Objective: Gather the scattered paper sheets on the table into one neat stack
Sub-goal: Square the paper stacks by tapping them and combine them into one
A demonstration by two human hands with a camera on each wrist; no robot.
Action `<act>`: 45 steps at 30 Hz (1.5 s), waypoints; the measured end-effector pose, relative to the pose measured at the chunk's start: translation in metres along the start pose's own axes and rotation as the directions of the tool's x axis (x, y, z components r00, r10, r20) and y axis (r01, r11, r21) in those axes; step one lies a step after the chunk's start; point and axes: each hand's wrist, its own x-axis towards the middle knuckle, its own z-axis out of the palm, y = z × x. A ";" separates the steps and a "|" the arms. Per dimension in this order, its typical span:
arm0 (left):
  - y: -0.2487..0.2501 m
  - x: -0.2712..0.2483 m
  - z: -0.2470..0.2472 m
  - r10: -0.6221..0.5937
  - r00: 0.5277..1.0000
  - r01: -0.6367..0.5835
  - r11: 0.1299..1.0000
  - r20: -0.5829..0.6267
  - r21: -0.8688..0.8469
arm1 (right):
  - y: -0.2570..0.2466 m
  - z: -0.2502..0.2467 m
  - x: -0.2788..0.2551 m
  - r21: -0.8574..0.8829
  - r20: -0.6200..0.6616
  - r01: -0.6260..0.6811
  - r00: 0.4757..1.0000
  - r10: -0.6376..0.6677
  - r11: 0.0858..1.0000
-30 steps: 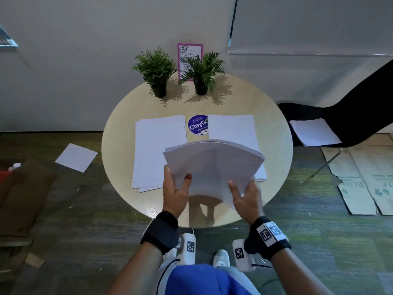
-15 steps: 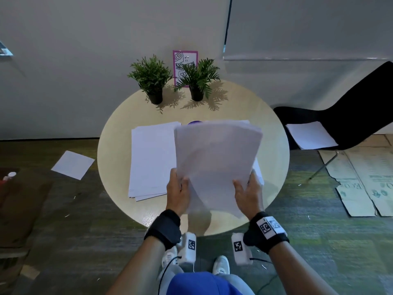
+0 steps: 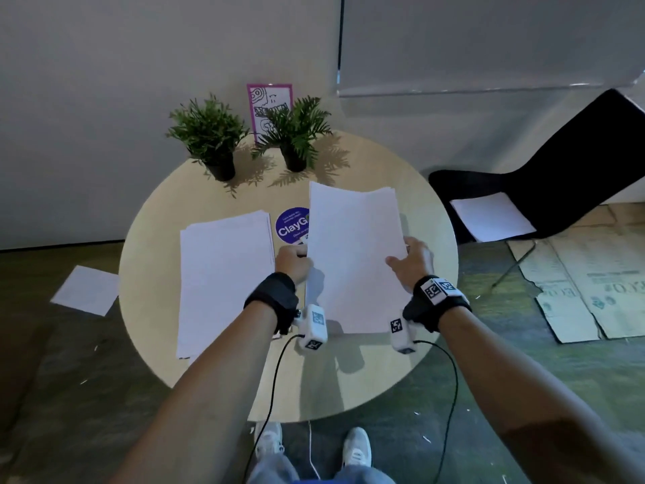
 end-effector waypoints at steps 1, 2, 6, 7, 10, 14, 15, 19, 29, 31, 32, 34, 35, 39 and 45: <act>-0.003 0.009 0.003 -0.021 1.000 0.021 1.000 0.023 0.015 | 0.004 0.001 0.010 -0.024 0.015 -0.002 1.000 0.003 1.000; -0.004 0.014 0.005 -0.052 0.998 0.051 0.998 0.036 0.027 | 0.007 0.002 0.018 -0.050 0.029 0.001 1.000 0.000 0.999; -0.006 0.030 0.011 -0.128 0.990 0.125 0.991 0.053 0.045 | 0.022 0.007 0.044 -0.119 0.064 0.008 0.998 -0.001 0.993; -0.008 0.034 0.012 -0.138 0.989 0.136 0.990 0.059 0.043 | 0.025 0.008 0.049 -0.128 0.070 0.005 0.998 0.004 0.992; -0.011 0.045 0.015 -0.197 0.978 0.196 0.980 0.062 0.024 | 0.030 0.011 0.060 -0.132 0.092 -0.017 0.995 0.029 0.991; -0.013 0.054 0.019 -0.225 0.974 0.225 0.974 0.037 0.009 | 0.035 0.014 0.071 -0.125 0.097 -0.038 0.994 0.050 0.991; -0.014 0.056 0.020 -0.226 0.974 0.226 0.974 0.033 0.012 | 0.037 0.014 0.073 -0.137 0.098 -0.041 0.994 0.054 0.990; -0.017 0.055 0.025 -0.249 0.969 0.248 0.968 0.013 0.031 | 0.046 0.018 0.077 -0.156 0.116 -0.071 0.989 0.089 0.985; -0.023 0.053 0.026 -0.255 0.967 0.256 0.967 0.011 -0.021 | 0.041 0.023 0.082 -0.158 0.093 -0.062 0.993 0.077 0.986; -0.024 0.054 0.026 -0.259 0.966 0.259 0.965 0.005 -0.034 | 0.037 0.023 0.083 -0.144 0.080 -0.051 0.995 0.063 0.988; -0.023 0.054 0.026 -0.258 0.966 0.258 0.966 0.003 -0.034 | 0.036 0.024 0.085 -0.149 0.070 -0.052 0.995 0.063 0.987; -0.023 0.053 0.028 -0.258 0.966 0.258 0.966 0.001 -0.025 | 0.035 0.026 0.088 -0.167 0.055 -0.073 0.995 0.083 0.983; -0.024 0.053 0.029 -0.260 0.965 0.260 0.965 -0.005 -0.017 | 0.036 0.027 0.089 -0.182 0.053 -0.088 0.994 0.099 0.979; -0.023 0.051 0.031 -0.257 0.966 0.257 0.966 -0.023 0.004 | 0.039 0.026 0.089 -0.219 0.051 -0.114 0.991 0.128 0.969; -0.026 0.053 0.032 -0.254 0.967 0.256 0.962 -0.033 0.098 | 0.042 0.023 0.087 -0.269 0.057 -0.120 0.988 0.140 0.956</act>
